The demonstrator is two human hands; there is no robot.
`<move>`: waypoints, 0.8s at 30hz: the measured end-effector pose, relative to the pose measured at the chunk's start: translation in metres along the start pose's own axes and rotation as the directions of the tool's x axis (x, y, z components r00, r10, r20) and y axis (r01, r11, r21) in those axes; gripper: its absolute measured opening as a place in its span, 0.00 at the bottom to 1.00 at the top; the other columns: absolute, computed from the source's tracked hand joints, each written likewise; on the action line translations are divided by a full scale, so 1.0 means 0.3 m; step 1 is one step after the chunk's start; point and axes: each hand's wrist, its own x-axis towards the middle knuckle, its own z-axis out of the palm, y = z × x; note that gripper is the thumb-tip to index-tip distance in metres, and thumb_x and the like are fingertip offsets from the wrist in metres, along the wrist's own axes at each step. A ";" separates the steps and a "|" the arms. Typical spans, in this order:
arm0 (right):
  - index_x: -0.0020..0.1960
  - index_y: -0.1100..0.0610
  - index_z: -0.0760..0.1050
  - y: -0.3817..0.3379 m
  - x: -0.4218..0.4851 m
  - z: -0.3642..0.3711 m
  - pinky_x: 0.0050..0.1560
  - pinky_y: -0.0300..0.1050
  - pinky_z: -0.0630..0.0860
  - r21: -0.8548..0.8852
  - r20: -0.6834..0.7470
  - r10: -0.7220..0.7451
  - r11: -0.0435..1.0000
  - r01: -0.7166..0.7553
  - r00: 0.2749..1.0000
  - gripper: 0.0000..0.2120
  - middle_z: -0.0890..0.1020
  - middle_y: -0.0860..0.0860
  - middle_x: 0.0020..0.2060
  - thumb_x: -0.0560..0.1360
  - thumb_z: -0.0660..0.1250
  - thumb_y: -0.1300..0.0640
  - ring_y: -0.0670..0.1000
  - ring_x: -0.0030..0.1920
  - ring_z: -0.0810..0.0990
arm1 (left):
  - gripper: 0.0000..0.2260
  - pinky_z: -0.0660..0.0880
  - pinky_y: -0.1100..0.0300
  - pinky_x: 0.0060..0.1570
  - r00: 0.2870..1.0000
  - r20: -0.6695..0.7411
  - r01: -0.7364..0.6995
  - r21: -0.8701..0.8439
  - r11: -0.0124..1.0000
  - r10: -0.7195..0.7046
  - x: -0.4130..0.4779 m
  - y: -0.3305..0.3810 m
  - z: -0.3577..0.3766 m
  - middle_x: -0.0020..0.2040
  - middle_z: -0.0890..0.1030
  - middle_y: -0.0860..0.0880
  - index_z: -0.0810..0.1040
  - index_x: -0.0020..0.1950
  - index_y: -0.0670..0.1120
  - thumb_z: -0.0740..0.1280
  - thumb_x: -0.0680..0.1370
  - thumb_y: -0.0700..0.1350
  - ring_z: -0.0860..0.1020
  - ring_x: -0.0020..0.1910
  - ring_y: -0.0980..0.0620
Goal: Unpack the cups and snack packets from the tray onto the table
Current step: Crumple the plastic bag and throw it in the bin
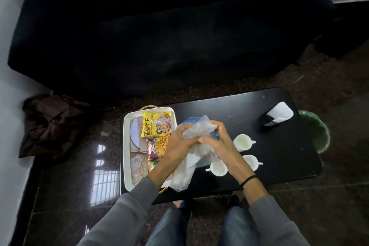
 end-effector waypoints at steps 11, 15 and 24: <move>0.75 0.23 0.45 0.012 -0.046 -0.217 0.68 0.42 0.67 -0.440 0.243 -0.116 0.871 0.216 0.963 0.66 0.50 0.34 0.78 0.52 0.86 0.39 0.42 0.76 0.57 | 0.08 0.74 0.60 0.34 0.962 0.035 0.272 0.028 0.962 -0.272 0.015 0.097 0.248 0.31 0.84 0.53 0.86 0.39 0.47 0.70 0.66 0.49 0.83 0.32 0.59; 0.68 0.26 0.61 0.030 -0.046 -0.313 0.59 0.38 0.75 -0.459 0.083 -0.220 0.857 0.234 0.972 0.47 0.68 0.44 0.69 0.58 0.84 0.45 0.40 0.66 0.72 | 0.10 0.80 0.61 0.33 0.915 0.198 0.357 0.001 0.934 -0.350 0.029 0.113 0.376 0.36 0.87 0.49 0.87 0.35 0.50 0.68 0.73 0.47 0.86 0.37 0.54; 0.51 0.48 0.77 0.145 -0.083 -0.696 0.40 0.35 0.79 -0.230 -0.286 -0.224 0.960 0.160 0.932 0.18 0.86 0.45 0.43 0.65 0.80 0.52 0.42 0.43 0.84 | 0.23 0.78 0.40 0.65 0.869 0.333 0.335 0.151 0.930 -0.367 0.072 0.100 0.701 0.59 0.84 0.45 0.82 0.57 0.51 0.77 0.67 0.60 0.83 0.60 0.44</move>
